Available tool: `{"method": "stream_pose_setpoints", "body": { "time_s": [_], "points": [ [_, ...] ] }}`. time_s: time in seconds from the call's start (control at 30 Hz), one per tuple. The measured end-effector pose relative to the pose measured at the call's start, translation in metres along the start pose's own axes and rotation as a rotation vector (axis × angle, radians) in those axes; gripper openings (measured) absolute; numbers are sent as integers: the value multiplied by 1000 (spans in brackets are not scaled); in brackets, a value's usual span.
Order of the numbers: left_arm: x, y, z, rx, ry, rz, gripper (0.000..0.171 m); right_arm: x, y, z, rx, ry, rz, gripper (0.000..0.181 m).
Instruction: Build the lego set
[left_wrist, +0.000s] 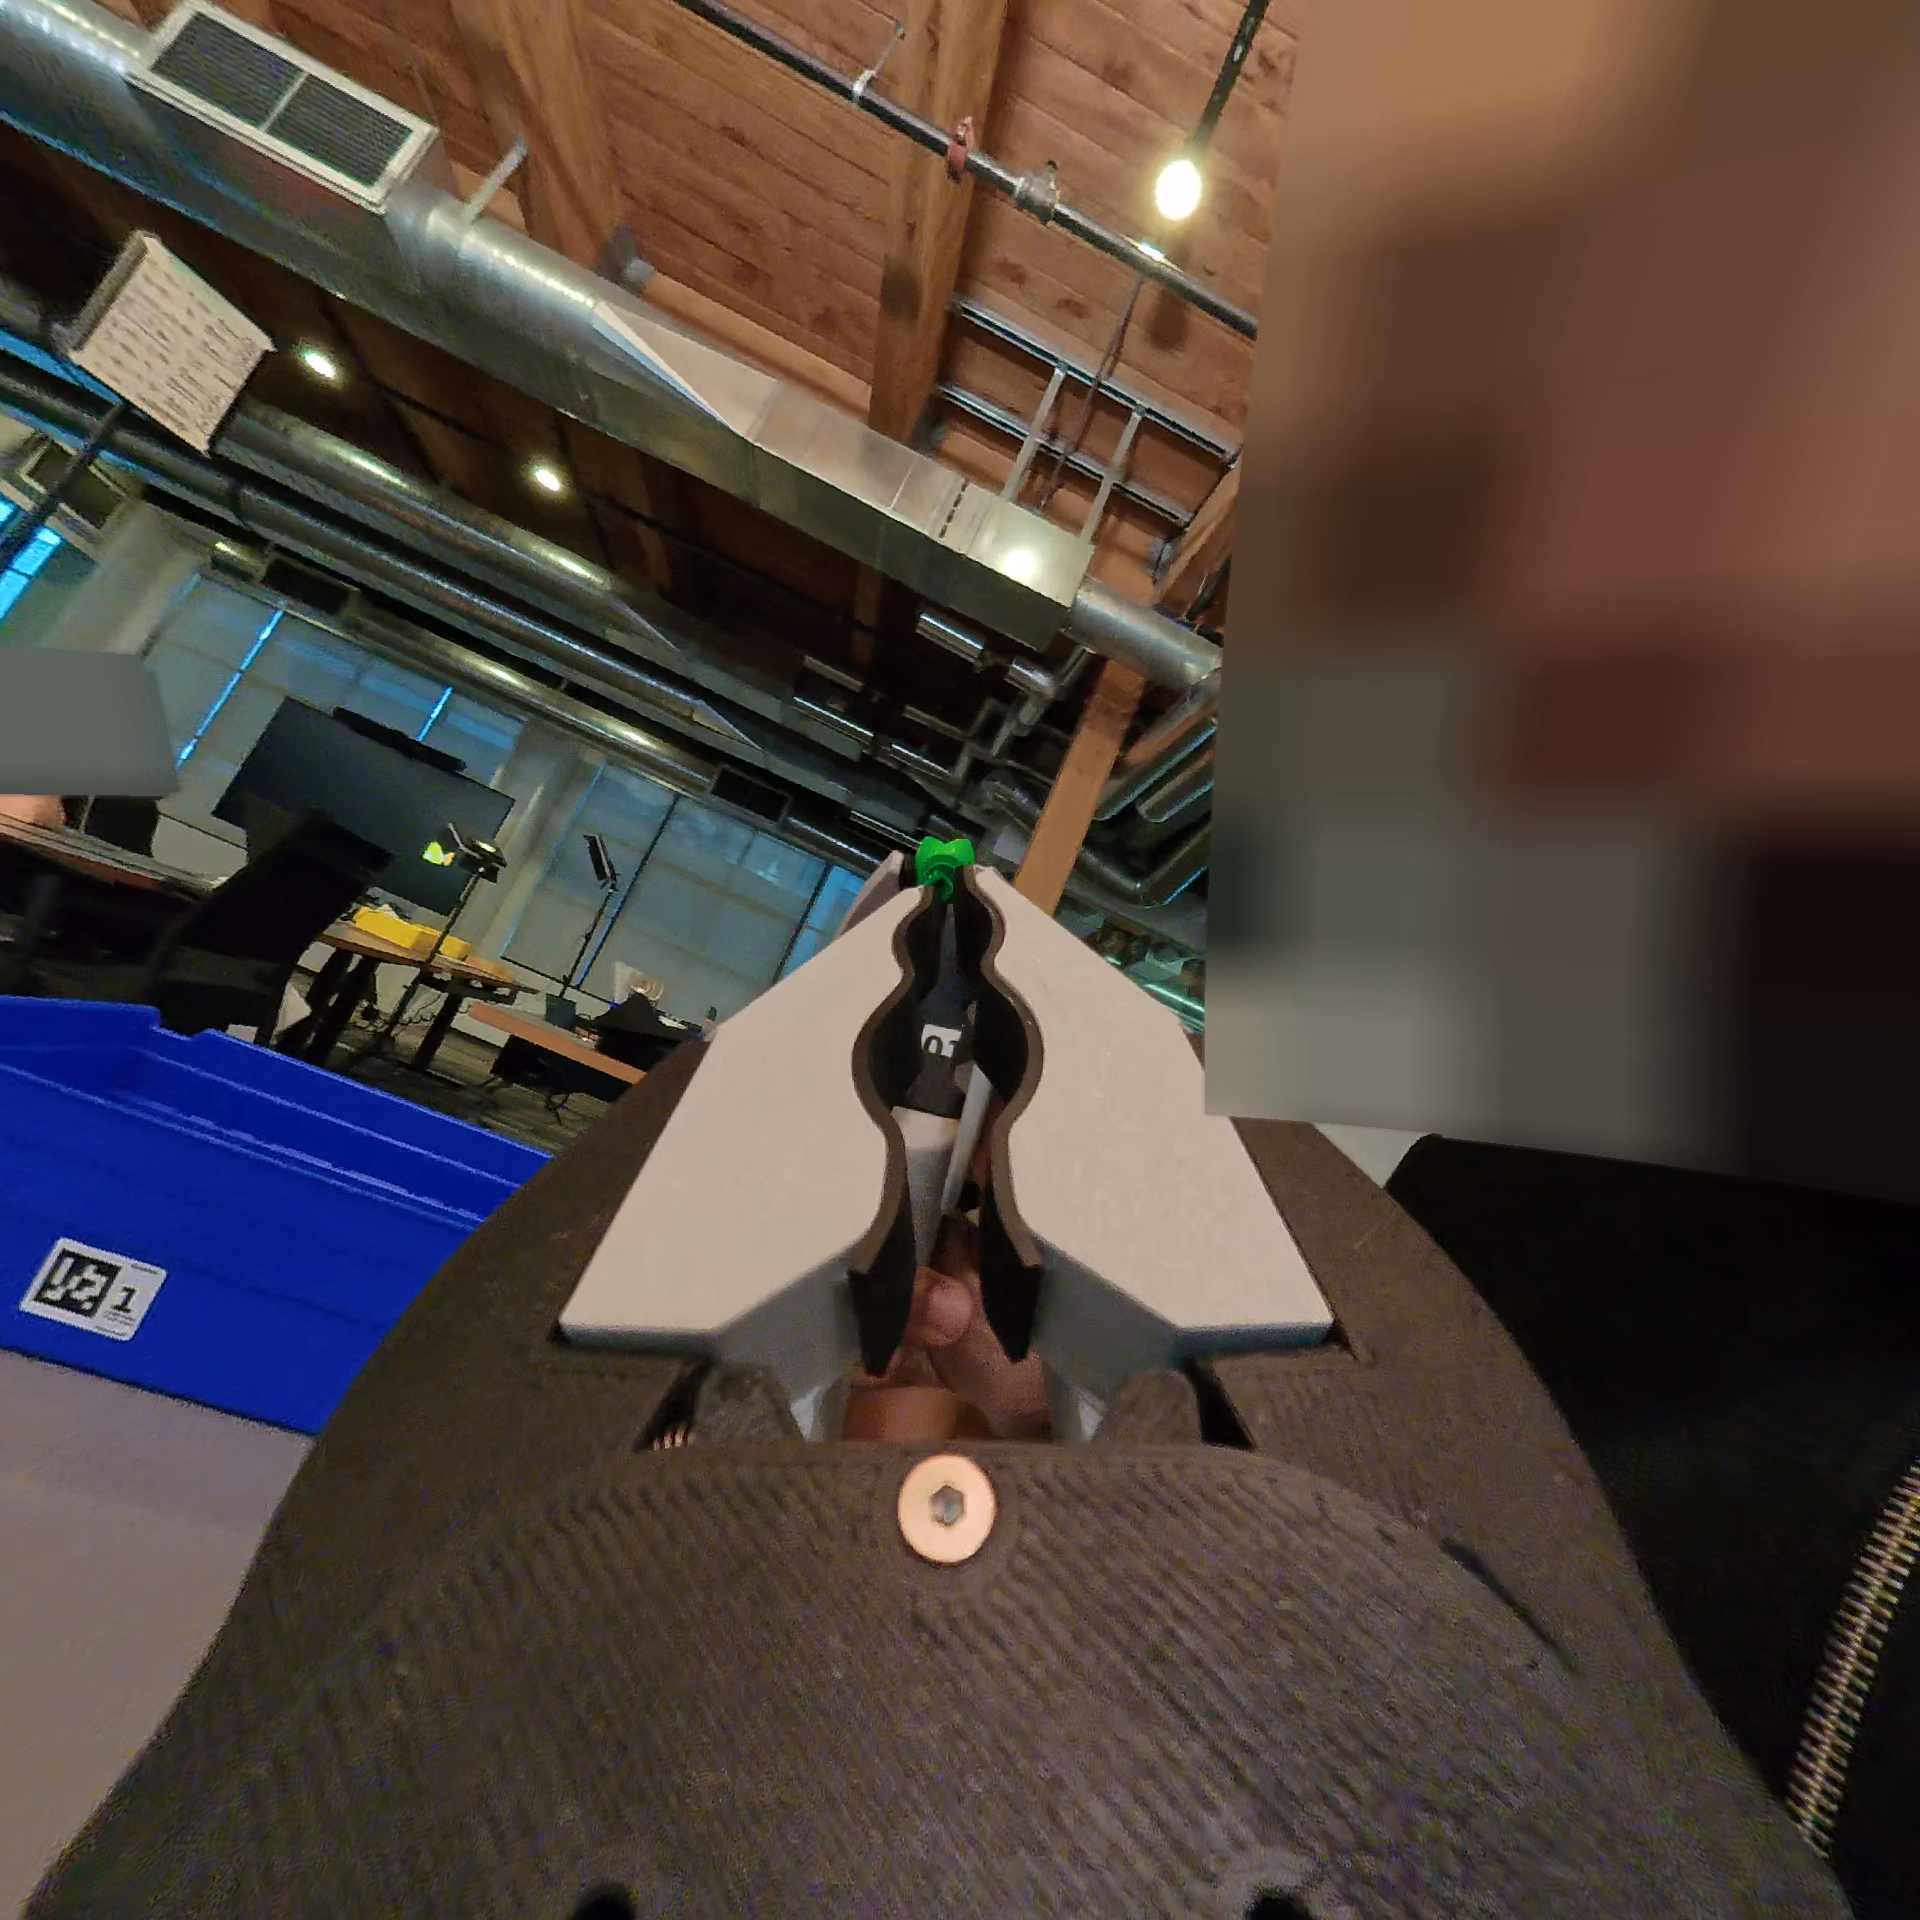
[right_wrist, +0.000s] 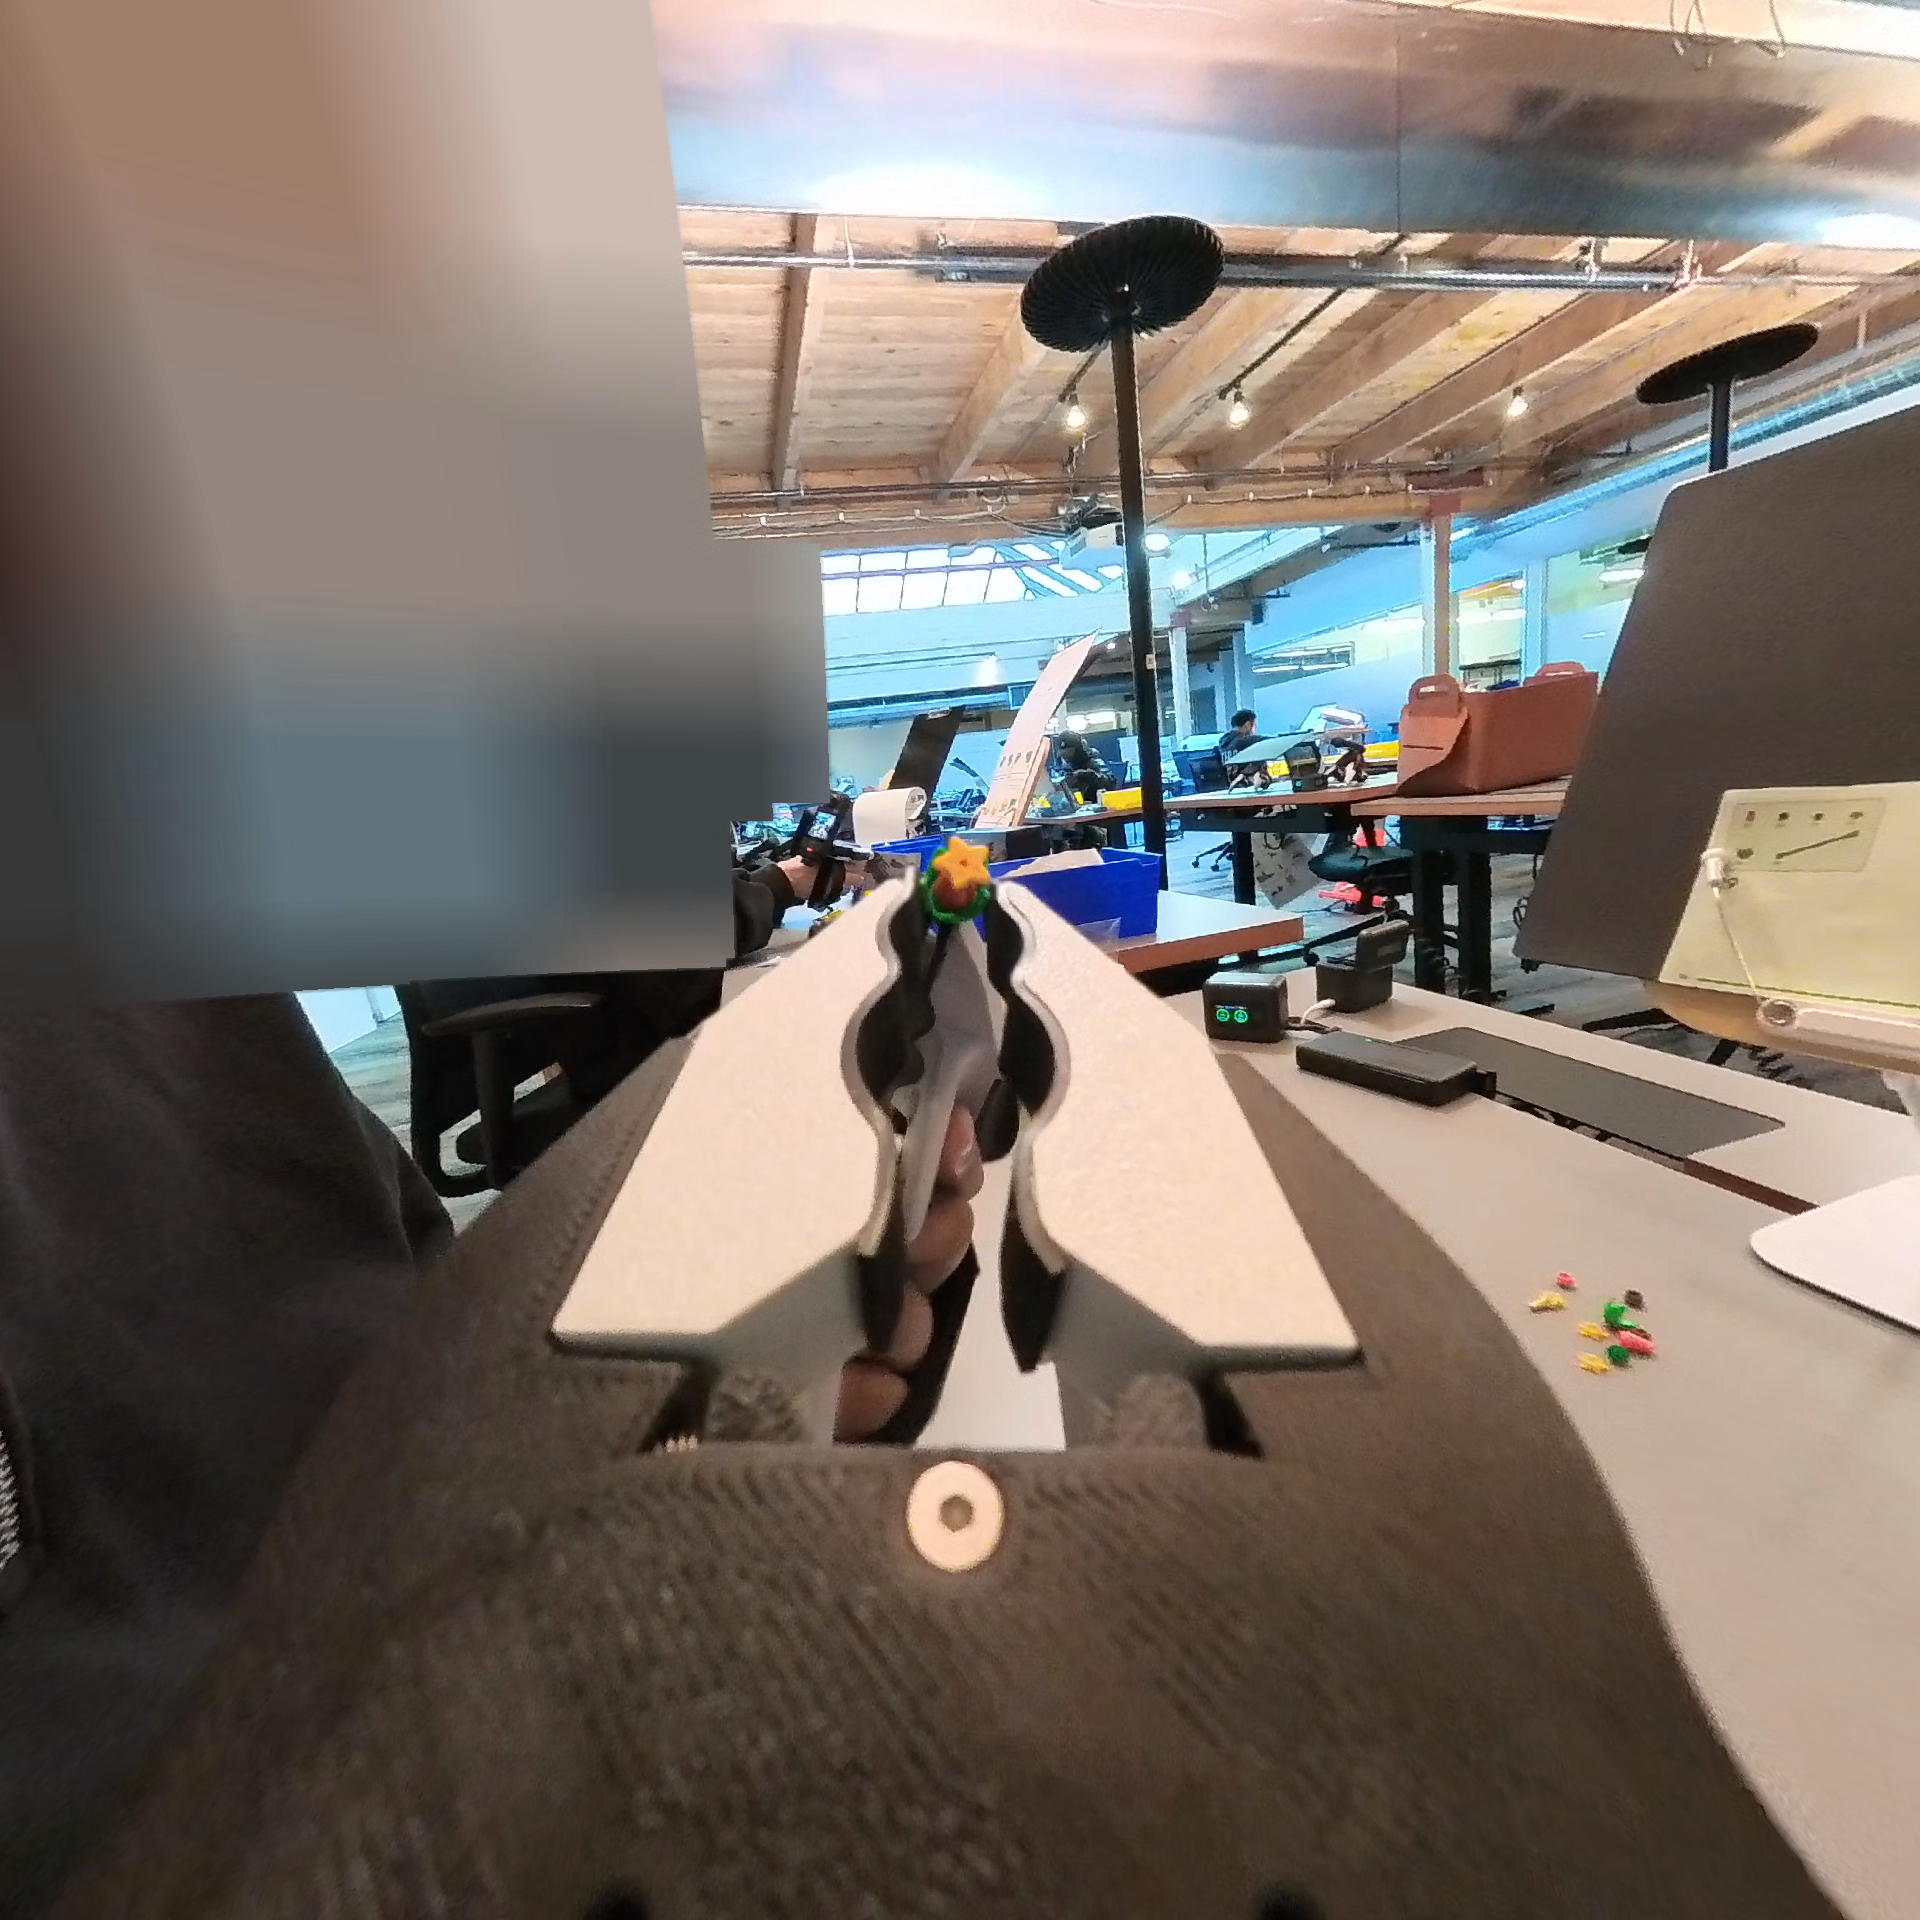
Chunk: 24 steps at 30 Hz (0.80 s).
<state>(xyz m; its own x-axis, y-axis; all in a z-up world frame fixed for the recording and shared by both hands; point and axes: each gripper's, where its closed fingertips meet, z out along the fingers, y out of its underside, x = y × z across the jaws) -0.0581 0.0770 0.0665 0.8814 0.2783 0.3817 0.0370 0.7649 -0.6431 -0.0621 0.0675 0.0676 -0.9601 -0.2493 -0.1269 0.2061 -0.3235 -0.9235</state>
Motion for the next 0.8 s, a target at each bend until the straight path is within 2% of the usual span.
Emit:
{"method": "stream_pose_setpoints", "body": {
  "time_s": [0.17,0.27,0.4,0.47,0.53,0.8],
  "points": [
    [-2,1,-1,-15,-14,40,0,1,1,-1,0,-3,12,9],
    [-4,2,0,-41,3,2,0,3,1,-2,2,-13,21,10],
    [-4,2,1,-35,20,-41,1,3,-2,-4,52,-55,110,10],
    [-7,2,1,-41,2,-40,9,3,-4,-5,77,-82,150,11],
    [-7,-1,0,-38,-3,-39,9,4,-7,-7,93,-96,174,10],
    [-6,4,3,-110,8,-92,7,2,-6,-8,94,-126,155,10]
  ]
}}
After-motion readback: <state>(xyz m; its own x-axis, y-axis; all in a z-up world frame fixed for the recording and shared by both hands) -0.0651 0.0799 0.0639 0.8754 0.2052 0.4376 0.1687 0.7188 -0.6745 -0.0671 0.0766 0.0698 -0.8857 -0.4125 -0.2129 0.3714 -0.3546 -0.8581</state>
